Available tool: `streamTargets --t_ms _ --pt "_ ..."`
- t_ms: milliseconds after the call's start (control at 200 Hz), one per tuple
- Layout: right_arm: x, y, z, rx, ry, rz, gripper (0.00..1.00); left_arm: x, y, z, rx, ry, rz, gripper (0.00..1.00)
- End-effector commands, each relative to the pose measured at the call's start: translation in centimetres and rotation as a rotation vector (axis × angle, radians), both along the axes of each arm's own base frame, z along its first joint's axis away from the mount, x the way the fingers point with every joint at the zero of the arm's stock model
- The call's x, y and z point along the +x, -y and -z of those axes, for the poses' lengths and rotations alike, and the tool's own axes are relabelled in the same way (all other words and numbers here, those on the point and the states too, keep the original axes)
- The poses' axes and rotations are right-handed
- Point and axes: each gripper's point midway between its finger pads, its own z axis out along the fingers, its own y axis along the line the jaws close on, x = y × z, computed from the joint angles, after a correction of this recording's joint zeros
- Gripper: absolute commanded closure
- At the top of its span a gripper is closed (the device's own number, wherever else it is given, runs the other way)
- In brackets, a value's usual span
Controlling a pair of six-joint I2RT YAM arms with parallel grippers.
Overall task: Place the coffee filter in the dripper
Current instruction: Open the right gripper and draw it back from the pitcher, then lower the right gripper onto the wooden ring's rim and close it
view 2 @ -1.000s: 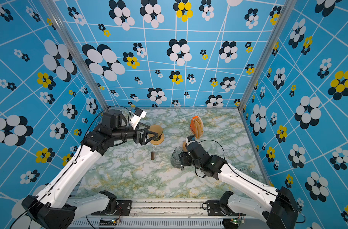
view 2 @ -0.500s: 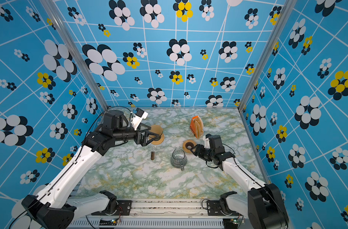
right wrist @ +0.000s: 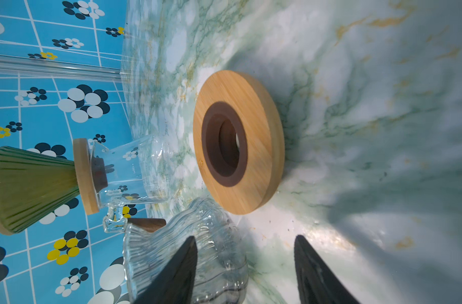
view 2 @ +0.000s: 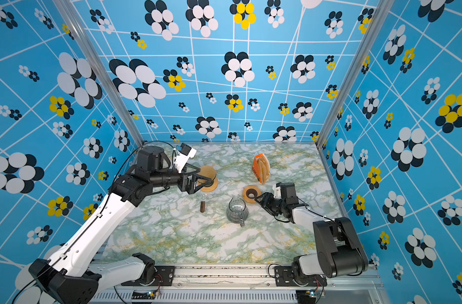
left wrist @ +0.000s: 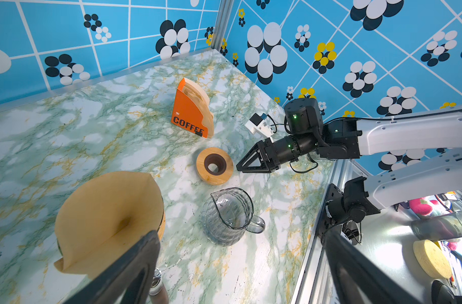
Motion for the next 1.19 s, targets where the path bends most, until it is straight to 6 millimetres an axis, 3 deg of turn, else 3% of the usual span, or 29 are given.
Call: streamTargets --t_ms 0,940,1190 --pt "1.2 0.4 0.0 0.036 0.03 0.056 0.4 -0.2 0.1 -0.9 -0.001 0.028 0.008 0.01" --pt "5.0 0.0 3.2 0.147 0.022 0.143 0.52 -0.3 0.0 -1.0 0.009 0.04 0.004 0.01" --pt "5.1 0.0 3.7 0.146 0.014 0.144 0.65 -0.3 -0.1 -1.0 0.01 0.039 0.004 0.01"
